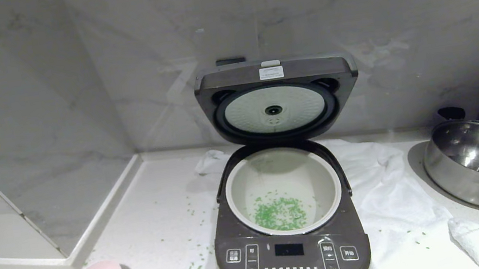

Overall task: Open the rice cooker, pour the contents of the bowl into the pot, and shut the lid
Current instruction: Turn on the tap

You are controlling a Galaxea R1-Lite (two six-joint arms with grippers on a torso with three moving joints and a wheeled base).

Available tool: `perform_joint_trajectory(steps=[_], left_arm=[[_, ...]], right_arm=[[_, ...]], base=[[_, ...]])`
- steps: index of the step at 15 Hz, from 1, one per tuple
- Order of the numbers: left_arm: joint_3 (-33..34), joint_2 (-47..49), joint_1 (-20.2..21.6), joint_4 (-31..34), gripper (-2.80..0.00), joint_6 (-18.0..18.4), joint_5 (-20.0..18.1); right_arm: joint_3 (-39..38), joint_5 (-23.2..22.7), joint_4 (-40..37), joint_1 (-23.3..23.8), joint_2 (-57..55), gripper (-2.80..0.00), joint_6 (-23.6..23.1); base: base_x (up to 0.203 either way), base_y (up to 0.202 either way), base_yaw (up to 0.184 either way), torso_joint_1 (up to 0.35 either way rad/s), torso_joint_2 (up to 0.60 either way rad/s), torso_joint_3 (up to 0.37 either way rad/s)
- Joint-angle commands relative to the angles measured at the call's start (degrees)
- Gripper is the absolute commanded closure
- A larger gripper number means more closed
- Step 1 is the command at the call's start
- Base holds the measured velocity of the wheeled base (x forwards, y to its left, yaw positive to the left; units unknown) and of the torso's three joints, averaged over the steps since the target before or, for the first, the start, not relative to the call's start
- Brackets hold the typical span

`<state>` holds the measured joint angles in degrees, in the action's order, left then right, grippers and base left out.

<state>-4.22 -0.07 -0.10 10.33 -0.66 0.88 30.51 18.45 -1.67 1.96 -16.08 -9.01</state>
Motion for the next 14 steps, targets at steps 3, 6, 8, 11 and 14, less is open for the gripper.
perform_joint_trajectory(steps=[3,6,8,11,14], left_arm=[[0.0,0.0,0.0,0.0,0.0,0.0,0.0],[0.0,0.0,0.1,0.0,0.0,0.0,0.1],[0.0,0.0,0.1,0.0,0.0,0.0,0.1],[0.0,0.0,0.1,0.0,0.0,0.0,0.0],[0.0,0.0,0.2,0.0,0.0,0.0,0.1]], right_arm=[[-5.3,-3.2,-3.6,-3.0,9.3,0.0,-1.1],[-19.0,-6.9,-4.5,-2.3,15.1,0.0,-1.7],[-27.2,-10.7,0.2,-2.2,15.8,0.0,-2.2],[-30.5,-20.1,1.4,-2.1,16.1,0.0,1.4],[-30.3,-20.7,0.5,-2.2,16.0,0.0,3.2]], base=[[0.0,0.0,0.0,0.0,0.0,0.0],[0.0,0.0,0.0,0.0,0.0,0.0],[0.0,0.0,0.0,0.0,0.0,0.0],[0.0,0.0,0.0,0.0,0.0,0.0],[0.0,0.0,0.0,0.0,0.0,0.0]])
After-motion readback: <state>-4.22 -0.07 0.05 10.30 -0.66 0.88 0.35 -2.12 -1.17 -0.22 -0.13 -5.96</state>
